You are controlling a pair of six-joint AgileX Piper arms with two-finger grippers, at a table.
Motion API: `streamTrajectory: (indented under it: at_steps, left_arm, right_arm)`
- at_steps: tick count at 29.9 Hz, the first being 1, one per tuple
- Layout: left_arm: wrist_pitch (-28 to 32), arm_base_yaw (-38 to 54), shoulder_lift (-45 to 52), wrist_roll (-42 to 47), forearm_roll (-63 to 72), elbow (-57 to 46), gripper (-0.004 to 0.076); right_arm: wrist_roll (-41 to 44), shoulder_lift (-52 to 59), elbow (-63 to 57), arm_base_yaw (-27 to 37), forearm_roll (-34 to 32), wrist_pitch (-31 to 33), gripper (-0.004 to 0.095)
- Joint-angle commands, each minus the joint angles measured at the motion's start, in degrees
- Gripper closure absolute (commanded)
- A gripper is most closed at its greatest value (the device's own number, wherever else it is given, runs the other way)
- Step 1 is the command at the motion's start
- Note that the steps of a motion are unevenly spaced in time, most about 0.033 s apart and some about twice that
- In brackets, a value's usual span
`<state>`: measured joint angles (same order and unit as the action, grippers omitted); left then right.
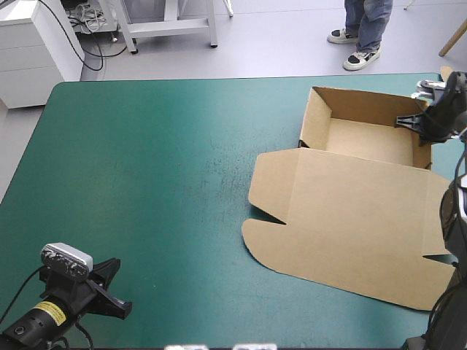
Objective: Fold the box
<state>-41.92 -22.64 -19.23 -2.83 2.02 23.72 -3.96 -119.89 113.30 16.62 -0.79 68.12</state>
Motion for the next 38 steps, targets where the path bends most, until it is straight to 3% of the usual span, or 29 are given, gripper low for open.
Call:
streamTrajectory:
  at_steps: [1,18,20,24,27,31,38]
  left_arm:
    - [3.89,-0.41,-0.44,0.40,0.50,1.28,0.0731]
    - [3.89,-0.41,-0.44,0.59,0.50,1.28,0.0731]
    - [3.89,-0.41,-0.44,0.59,0.50,1.28,0.0731]
    - [3.89,-0.41,-0.44,0.59,0.50,1.28,0.0731]
    - [3.89,-0.41,-0.44,0.59,0.50,1.28,0.0731]
    - [3.89,-0.41,-0.44,0.59,0.50,1.28,0.0731]
    - [3.89,-0.41,-0.44,0.59,0.79,1.28,0.0731]
  right_arm:
    - [-0.69,3.60,1.72,3.74,-1.27,-1.11,0.0929]
    - [-1.17,3.60,1.72,7.28,-6.47,-1.11,0.0903]
    - [-1.46,3.64,1.81,7.28,-6.58,-1.11,0.0835]
    - [-2.61,5.32,1.81,7.28,-6.05,-1.11,0.0523]
    - [-2.61,7.90,1.81,7.28,-5.96,-1.11,0.0363]
    - [-2.86,12.33,1.81,7.18,-4.33,-1.11,0.0349]
    - [-4.16,22.87,1.56,5.82,5.96,-1.11,0.0353]
